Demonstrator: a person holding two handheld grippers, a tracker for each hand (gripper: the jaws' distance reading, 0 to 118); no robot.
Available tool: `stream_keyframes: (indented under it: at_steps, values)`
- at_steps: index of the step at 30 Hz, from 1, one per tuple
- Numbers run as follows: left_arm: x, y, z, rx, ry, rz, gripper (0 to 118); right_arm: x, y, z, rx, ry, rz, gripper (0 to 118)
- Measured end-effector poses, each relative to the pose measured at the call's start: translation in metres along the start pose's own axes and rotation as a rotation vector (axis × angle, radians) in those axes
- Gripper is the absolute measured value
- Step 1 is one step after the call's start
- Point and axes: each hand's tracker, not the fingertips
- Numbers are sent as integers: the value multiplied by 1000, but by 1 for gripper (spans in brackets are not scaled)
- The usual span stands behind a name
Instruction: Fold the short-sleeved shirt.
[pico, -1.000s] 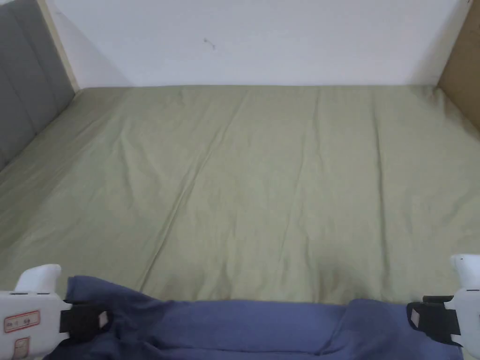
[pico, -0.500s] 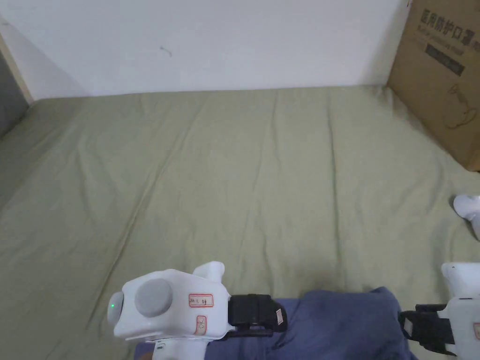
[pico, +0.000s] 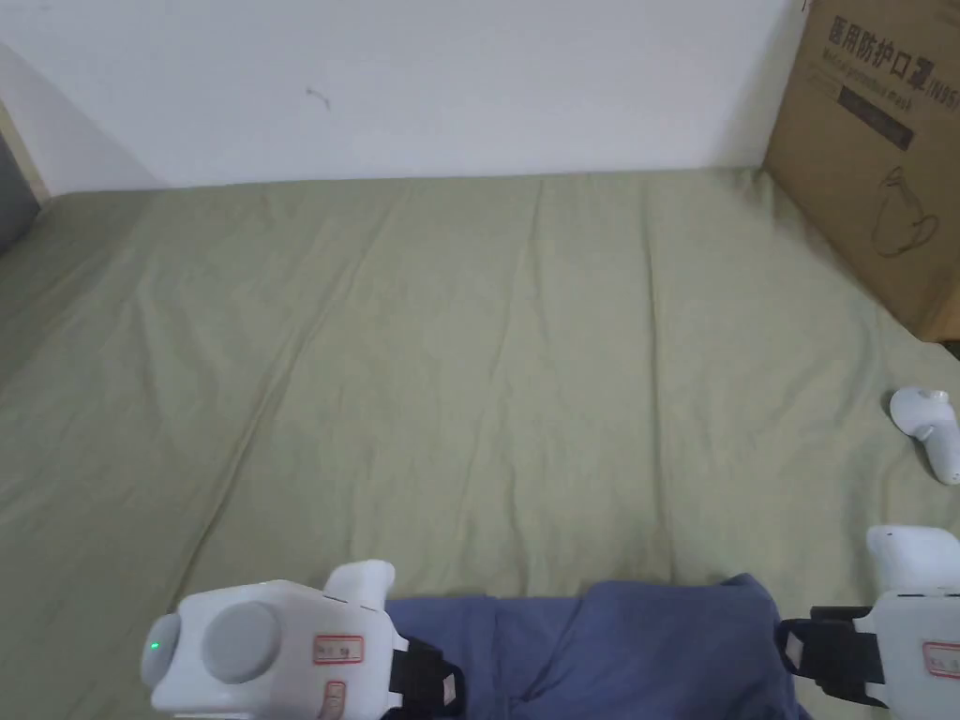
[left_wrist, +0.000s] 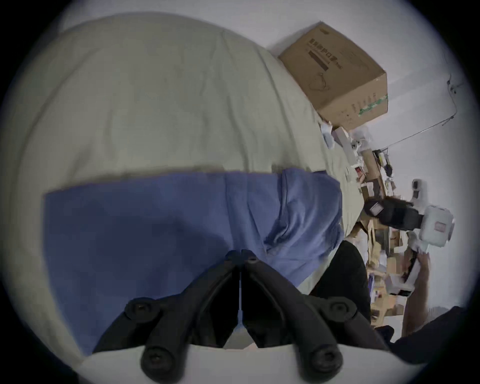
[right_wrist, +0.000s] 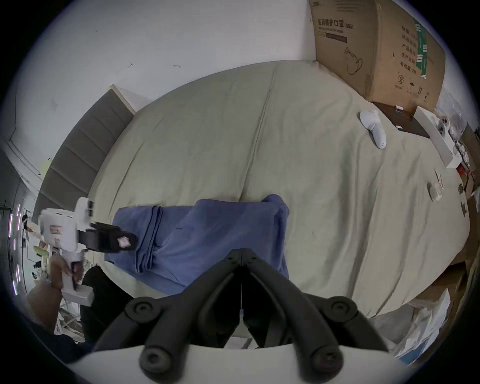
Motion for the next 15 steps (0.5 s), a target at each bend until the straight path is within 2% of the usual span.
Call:
stream_keyframes:
  at_steps: [3, 7, 9, 12, 15]
  values:
    - [2, -4, -41, -80, -47, 49, 1, -1, -1, -3, -9, -1, 6, 0]
    - [-8, -6, -45, -94, -310, 229, 1, -5, -1, -5, -25, -10, 17, 0]
    - [-12, -13, -32, -93, -379, 180, 1, -6, 1, -5, -25, -10, 23, 0]
    - [-19, -18, 14, -20, -330, 114, 1, -8, 4, -5, -23, -8, 29, 0]
    - [-53, -21, 72, 82, -305, 103, 2, -10, 8, -6, -19, -8, 32, 0]
